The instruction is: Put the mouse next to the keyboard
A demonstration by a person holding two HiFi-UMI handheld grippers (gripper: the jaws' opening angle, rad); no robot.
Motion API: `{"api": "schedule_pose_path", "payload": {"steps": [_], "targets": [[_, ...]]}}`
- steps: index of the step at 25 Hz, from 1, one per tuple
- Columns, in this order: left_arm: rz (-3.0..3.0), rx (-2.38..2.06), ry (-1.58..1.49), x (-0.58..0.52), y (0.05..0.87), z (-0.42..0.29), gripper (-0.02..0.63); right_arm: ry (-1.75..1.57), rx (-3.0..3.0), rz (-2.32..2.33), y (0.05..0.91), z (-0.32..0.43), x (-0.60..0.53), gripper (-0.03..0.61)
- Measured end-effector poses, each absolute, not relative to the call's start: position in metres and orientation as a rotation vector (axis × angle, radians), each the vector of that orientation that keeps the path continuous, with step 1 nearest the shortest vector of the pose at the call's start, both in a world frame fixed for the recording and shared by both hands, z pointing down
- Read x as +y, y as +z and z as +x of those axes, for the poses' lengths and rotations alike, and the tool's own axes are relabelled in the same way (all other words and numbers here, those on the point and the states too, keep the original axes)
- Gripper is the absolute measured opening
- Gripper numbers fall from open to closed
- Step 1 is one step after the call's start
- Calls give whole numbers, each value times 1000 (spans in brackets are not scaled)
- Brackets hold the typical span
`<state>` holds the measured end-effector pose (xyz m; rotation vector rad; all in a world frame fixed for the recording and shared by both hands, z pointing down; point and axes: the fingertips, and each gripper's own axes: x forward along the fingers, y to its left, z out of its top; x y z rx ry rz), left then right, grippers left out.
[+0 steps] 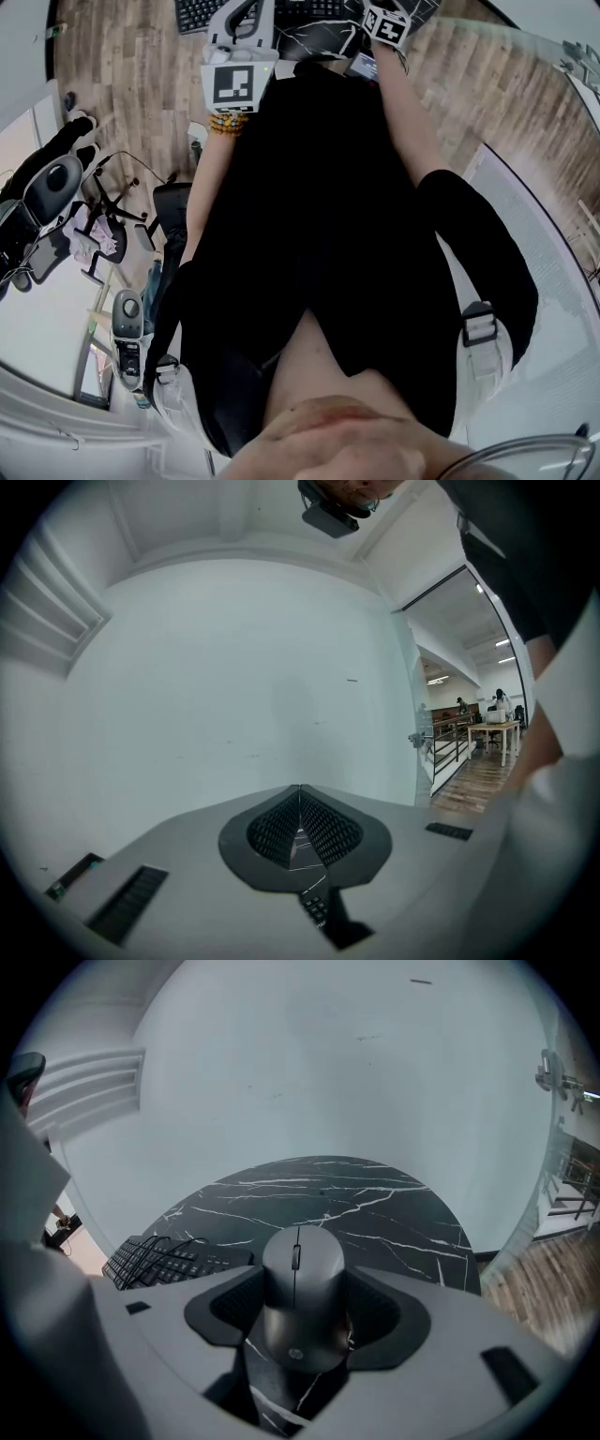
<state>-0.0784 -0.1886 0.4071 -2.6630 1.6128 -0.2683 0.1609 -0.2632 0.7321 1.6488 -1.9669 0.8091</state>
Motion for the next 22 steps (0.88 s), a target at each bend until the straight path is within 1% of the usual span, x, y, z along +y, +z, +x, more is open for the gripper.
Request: {"api": "schedule_pose_path", "payload": {"steps": [14,22], "targets": [[-2665,1638,-289,-189,411,-85,14,955,-1884,1618,759,161,-259,282],[-2661,1670,-291,-192,414,-92,14,972,-1833,1584,771,161,-257,279]]}}
